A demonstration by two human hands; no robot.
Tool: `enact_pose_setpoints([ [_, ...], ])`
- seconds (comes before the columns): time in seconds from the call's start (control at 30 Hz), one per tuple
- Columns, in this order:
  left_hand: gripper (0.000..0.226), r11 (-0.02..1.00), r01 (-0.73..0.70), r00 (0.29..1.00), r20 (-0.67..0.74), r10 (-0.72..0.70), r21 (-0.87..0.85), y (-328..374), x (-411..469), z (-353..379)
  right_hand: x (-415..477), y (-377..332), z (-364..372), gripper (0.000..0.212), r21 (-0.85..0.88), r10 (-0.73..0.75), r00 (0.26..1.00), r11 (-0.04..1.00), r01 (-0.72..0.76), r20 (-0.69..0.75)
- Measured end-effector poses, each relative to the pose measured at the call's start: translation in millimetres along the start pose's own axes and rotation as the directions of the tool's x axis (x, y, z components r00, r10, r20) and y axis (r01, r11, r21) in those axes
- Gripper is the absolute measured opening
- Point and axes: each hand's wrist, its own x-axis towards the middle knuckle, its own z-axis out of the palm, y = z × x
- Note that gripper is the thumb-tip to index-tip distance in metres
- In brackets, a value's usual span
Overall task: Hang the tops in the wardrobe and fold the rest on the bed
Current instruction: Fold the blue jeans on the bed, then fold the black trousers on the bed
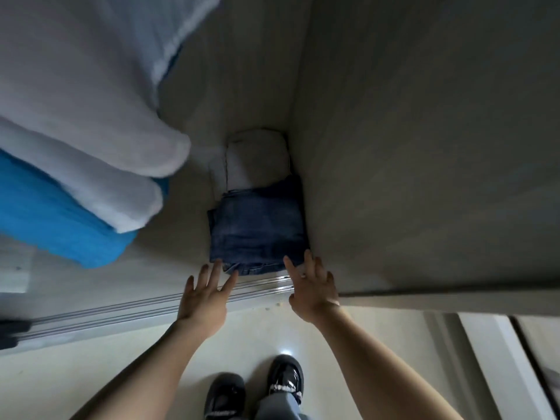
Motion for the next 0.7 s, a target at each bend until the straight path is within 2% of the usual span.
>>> enact_pose_setpoints([
  [0.13,0.070,0.996,-0.022,0.997,-0.073,0.016,-0.082,8,-62,-57,-75,-5,-49,0.076,0.095,0.015,0.998,0.995,-0.009,-0.068],
  [0.3,0.072,0.977,-0.168,0.980,-0.133,0.150,-0.132,36,-165,-107,-198,-18,-85,0.075,0.098,-0.060,0.994,0.993,0.069,-0.094],
  [0.4,0.072,0.969,-0.176,0.966,-0.220,0.136,-0.174,39,-213,-134,-262,-7,-107,0.075,0.138,-0.020,0.985,0.989,0.044,-0.171],
  [0.5,0.069,0.958,-0.171,0.961,-0.256,0.110,-0.231,46,-255,-162,-325,13,-120,0.072,0.217,0.107,0.967,0.975,-0.055,-0.232],
  [0.57,0.068,0.937,-0.253,0.938,-0.297,0.177,-0.241,58,-279,-172,-367,29,-120,0.071,0.286,0.209,0.943,0.949,-0.131,-0.259],
  [0.67,0.062,0.878,-0.417,0.870,-0.384,0.310,-0.236,93,-300,-184,-428,62,-105,0.070,0.378,0.372,0.883,0.890,-0.253,-0.286],
  [0.7,0.059,0.876,-0.419,0.866,-0.392,0.309,-0.236,96,-302,-183,-439,67,-98,0.069,0.414,0.403,0.872,0.869,-0.270,-0.278],
])
